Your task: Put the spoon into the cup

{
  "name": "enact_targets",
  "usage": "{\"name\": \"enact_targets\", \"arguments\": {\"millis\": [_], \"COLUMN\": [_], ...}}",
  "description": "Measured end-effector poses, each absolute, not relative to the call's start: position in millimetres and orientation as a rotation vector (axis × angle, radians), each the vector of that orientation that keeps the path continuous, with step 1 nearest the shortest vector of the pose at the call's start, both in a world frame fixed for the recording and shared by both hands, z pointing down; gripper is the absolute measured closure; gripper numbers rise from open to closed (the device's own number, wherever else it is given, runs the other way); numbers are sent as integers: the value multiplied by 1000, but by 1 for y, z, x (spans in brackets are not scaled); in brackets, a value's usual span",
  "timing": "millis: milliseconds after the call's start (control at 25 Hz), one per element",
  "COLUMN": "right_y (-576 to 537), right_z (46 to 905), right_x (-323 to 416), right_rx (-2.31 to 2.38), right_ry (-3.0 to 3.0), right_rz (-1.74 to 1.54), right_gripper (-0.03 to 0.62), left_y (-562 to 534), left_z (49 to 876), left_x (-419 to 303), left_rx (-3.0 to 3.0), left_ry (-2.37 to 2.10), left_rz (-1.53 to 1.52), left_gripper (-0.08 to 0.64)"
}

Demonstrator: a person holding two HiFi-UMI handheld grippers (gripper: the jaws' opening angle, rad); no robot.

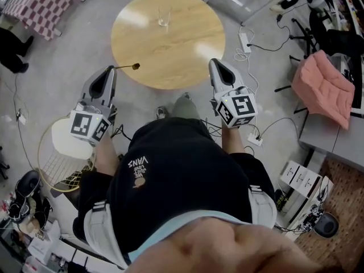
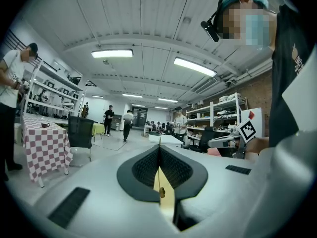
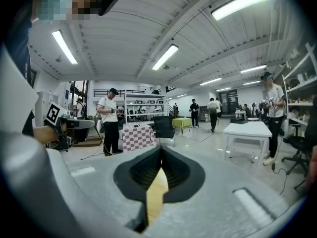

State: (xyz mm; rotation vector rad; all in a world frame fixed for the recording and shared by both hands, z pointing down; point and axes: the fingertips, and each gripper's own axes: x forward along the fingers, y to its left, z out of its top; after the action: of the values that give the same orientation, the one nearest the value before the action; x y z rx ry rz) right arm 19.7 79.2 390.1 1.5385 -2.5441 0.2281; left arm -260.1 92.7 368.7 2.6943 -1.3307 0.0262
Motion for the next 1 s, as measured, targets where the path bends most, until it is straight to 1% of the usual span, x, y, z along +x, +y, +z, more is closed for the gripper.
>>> {"name": "enact_targets", "arguments": {"millis": [600,1000], "right_y": [25,-32], "right_z": [389,390], "right_x": [28,47], "right_rx": [1470,1398], "right_ry": [-2591,-2625], "right_rz": [216,231], "right_gripper": [594,595], "left_y": [51,6], "left_z": [368,365], "left_x": [-246,-220], "left_rx": [2667,2641], "left_ry": [-1394,-1442], "left_rz": [15,19], "left_gripper": [558,558]}}
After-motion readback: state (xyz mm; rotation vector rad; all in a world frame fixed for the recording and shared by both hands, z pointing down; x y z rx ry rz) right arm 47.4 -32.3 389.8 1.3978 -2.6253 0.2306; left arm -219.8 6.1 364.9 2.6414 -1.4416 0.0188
